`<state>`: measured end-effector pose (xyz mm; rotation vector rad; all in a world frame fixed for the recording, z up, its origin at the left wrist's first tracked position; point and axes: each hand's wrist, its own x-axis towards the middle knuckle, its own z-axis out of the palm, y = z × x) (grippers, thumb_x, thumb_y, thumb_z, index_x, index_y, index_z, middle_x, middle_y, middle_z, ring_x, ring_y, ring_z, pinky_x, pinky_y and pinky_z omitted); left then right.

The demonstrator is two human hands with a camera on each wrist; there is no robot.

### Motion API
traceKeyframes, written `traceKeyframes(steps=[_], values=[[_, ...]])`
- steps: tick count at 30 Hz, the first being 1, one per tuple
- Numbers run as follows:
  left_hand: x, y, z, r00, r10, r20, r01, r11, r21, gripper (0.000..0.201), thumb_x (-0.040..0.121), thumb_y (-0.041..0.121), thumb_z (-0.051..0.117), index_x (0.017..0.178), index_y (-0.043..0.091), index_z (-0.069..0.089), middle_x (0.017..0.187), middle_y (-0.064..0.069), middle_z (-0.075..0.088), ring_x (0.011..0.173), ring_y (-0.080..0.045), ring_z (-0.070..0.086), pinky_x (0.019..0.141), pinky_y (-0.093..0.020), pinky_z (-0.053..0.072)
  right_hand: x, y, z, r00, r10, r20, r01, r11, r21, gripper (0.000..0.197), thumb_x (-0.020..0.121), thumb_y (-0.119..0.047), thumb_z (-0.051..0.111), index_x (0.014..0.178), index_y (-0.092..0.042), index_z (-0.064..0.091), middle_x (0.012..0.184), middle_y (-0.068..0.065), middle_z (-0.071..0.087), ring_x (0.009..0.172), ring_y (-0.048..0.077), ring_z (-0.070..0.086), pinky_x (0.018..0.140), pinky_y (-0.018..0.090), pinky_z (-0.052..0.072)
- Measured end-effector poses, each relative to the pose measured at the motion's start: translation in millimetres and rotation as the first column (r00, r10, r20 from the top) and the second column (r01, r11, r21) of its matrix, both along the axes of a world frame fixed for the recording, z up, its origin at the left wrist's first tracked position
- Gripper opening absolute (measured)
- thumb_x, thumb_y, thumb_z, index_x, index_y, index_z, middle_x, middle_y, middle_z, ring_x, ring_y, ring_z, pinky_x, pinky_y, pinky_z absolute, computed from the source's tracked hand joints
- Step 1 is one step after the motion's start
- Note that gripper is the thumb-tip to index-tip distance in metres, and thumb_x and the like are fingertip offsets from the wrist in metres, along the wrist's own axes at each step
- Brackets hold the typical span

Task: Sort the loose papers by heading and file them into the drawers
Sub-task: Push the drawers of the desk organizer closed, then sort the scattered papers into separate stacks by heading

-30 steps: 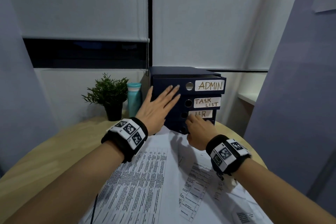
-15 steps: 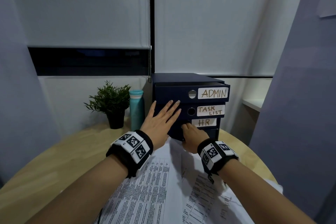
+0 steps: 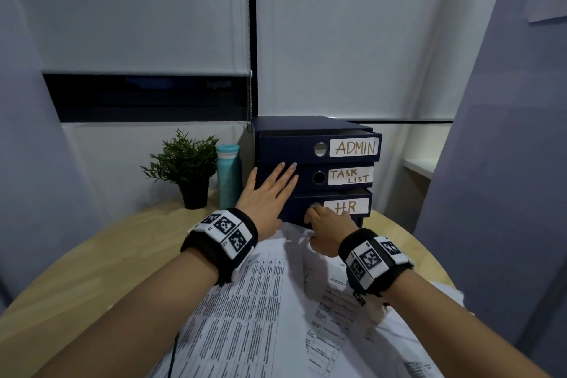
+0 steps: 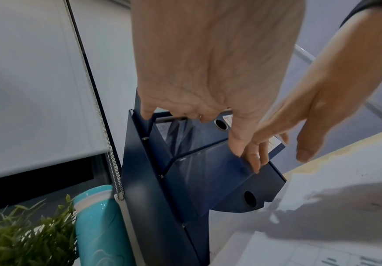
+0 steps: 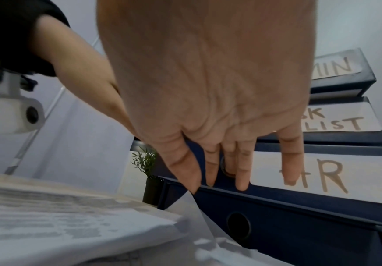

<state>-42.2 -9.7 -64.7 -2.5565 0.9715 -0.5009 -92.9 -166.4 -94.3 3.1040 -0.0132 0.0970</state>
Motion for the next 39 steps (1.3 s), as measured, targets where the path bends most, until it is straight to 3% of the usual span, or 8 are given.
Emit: traceKeyframes(steps=[13, 19, 24, 28, 31, 35, 37, 39], values=[[-9.9, 17.1, -9.1, 0.898, 0.046, -0.437, -0.093, 0.992, -0.086, 0.091, 0.094, 0.046, 0.048, 0.150, 0.017, -0.017, 0.154, 0.002, -0.031, 0.144, -0.021, -0.024, 0.115, -0.059, 0.003, -29.5, 5.2, 8.6, 0.988, 0.000, -0.154, -0.003, 1.000, -0.021, 0.059, 0.095, -0.024, 0.048, 0.148, -0.018, 0.025, 0.154, 0.007, 0.020, 0.138, 0.027, 0.030, 0.106, 0.049, 0.035], [-27.2, 53.3, -8.9, 0.792, 0.091, -0.604, -0.269, 0.940, -0.211, 0.095, 0.094, 0.045, 0.051, 0.149, 0.008, -0.017, 0.156, -0.010, -0.025, 0.145, -0.028, -0.020, 0.119, -0.048, 0.004, -51.4, 14.6, 23.3, 0.958, -0.021, -0.286, 0.004, 0.998, -0.058, 0.045, 0.099, -0.033, 0.043, 0.136, -0.008, 0.051, 0.143, 0.013, 0.041, 0.127, 0.029, 0.044, 0.105, 0.039, 0.039], [-35.3, 93.2, -23.2, 0.587, 0.316, -0.745, -0.456, 0.890, 0.018, 0.092, 0.087, 0.059, 0.053, 0.154, 0.016, 0.006, 0.161, -0.002, 0.007, 0.147, -0.021, 0.011, 0.120, -0.038, 0.013, -64.4, 3.4, 13.0, 0.870, -0.226, -0.438, 0.158, 0.970, -0.186, 0.069, 0.090, -0.064, 0.045, 0.134, -0.011, 0.052, 0.139, 0.006, 0.052, 0.124, 0.025, 0.050, 0.104, 0.036, 0.040], [-60.0, 95.4, -20.6, 0.482, 0.450, -0.752, -0.432, 0.868, 0.243, 0.089, 0.085, 0.057, 0.058, 0.153, 0.022, 0.012, 0.160, 0.001, 0.012, 0.146, -0.020, 0.016, 0.115, -0.035, 0.020, -72.3, -1.2, 2.3, 0.787, -0.228, -0.572, 0.157, 0.973, -0.172, 0.102, 0.069, -0.090, 0.040, 0.144, -0.021, 0.042, 0.149, 0.003, 0.042, 0.134, 0.024, 0.042, 0.109, 0.036, 0.032], [-65.3, 92.3, -19.9, 0.435, 0.498, -0.750, -0.406, 0.852, 0.330, 0.100, 0.078, 0.061, 0.065, 0.153, 0.029, 0.007, 0.160, 0.002, 0.010, 0.145, -0.020, 0.020, 0.115, -0.037, 0.024, -77.3, 3.3, 8.9, 0.766, -0.210, -0.608, 0.122, 0.976, -0.183, 0.072, 0.094, -0.066, 0.029, 0.152, -0.023, 0.022, 0.156, 0.006, 0.029, 0.141, 0.025, 0.030, 0.113, 0.036, 0.022], [-79.7, 85.3, -25.4, 0.438, 0.489, -0.755, -0.341, 0.867, 0.363, 0.103, 0.077, 0.057, 0.067, 0.153, 0.028, 0.003, 0.160, 0.000, 0.010, 0.145, -0.021, 0.020, 0.116, -0.035, 0.025, -83.7, 12.9, 11.9, 0.765, -0.110, -0.635, 0.033, 0.991, -0.131, 0.067, 0.093, -0.064, 0.037, 0.150, -0.028, 0.026, 0.154, -0.001, 0.031, 0.139, 0.022, 0.034, 0.110, 0.030, 0.027], [-88.0, 85.1, -20.6, 0.422, 0.431, -0.798, -0.331, 0.892, 0.307, 0.096, 0.081, 0.054, 0.066, 0.153, 0.031, 0.007, 0.160, 0.000, 0.011, 0.145, -0.022, 0.020, 0.114, -0.035, 0.024, -84.5, 16.3, 16.4, 0.781, -0.082, -0.619, 0.049, 0.996, -0.071, 0.054, 0.100, -0.046, 0.040, 0.148, -0.023, 0.031, 0.148, -0.003, 0.036, 0.133, 0.019, 0.039, 0.090, 0.013, 0.033], [-90.7, 94.0, -15.3, 0.421, 0.361, -0.833, -0.371, 0.906, 0.205, 0.082, 0.086, 0.053, 0.059, 0.152, 0.033, 0.015, 0.160, 0.002, 0.012, 0.144, -0.021, 0.020, 0.111, -0.034, 0.026, -83.3, 15.2, 19.5, 0.826, -0.083, -0.558, 0.122, 0.992, 0.033, 0.043, 0.103, -0.031, 0.039, 0.143, -0.015, 0.042, 0.135, 0.000, 0.047, 0.115, 0.018, 0.046, 0.068, 0.010, 0.040]])
